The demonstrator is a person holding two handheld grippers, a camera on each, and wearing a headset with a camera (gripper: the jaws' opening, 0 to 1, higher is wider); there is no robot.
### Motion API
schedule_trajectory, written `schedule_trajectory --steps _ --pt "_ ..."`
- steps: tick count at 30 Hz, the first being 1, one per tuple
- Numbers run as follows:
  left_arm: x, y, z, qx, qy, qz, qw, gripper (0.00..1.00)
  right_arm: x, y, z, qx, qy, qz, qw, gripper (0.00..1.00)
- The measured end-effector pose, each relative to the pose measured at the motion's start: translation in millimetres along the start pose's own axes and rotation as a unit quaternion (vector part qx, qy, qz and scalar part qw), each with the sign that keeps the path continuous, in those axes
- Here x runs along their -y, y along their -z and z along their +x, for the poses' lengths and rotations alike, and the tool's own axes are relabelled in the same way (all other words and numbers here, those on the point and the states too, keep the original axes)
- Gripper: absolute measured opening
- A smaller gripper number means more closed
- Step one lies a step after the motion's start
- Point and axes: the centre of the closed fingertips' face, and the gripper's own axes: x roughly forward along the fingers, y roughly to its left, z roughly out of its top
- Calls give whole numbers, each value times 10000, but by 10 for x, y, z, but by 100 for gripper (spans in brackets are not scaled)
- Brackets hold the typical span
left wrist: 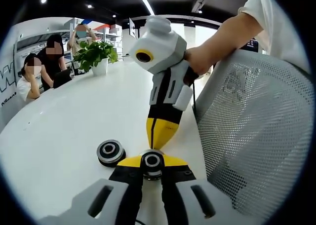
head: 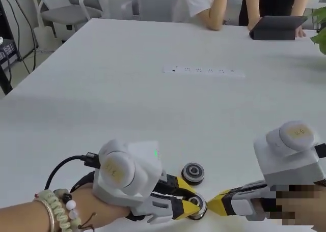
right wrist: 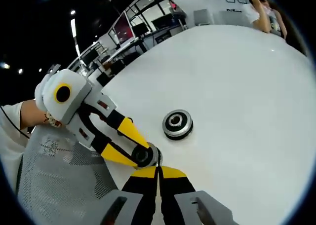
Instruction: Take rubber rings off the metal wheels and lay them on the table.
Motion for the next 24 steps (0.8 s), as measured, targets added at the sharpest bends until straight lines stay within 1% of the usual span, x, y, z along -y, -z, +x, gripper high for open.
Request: schedule_trajectory --steps 4,5,7,8,11,15,24 --pt "-1 0 3 -20 -13 14 10000 8 8 -13 -12 77 -74 240 9997 0" --pt "0 1 5 -30 -11 23 10000 8 20 -31 -22 140 -61 270 9995 0" --pt "-5 2 8 -31 -23 28 10000 8 6 -71 -50 249 -157 467 9985 0" --pt "-9 2 10 -33 -33 28 10000 8 17 -70 -58 243 -158 494 9984 0" --pt "-10 -1 17 -44 -38 33 10000 8 15 -45 -47 177 -122 412 9989 0" --pt "-10 2 18 -62 -39 37 10000 8 8 -58 -55 207 -183 529 9982 0" --pt "-5 7 10 -50 -16 -4 10000 8 -1 -62 -68 225 -243 601 9976 0"
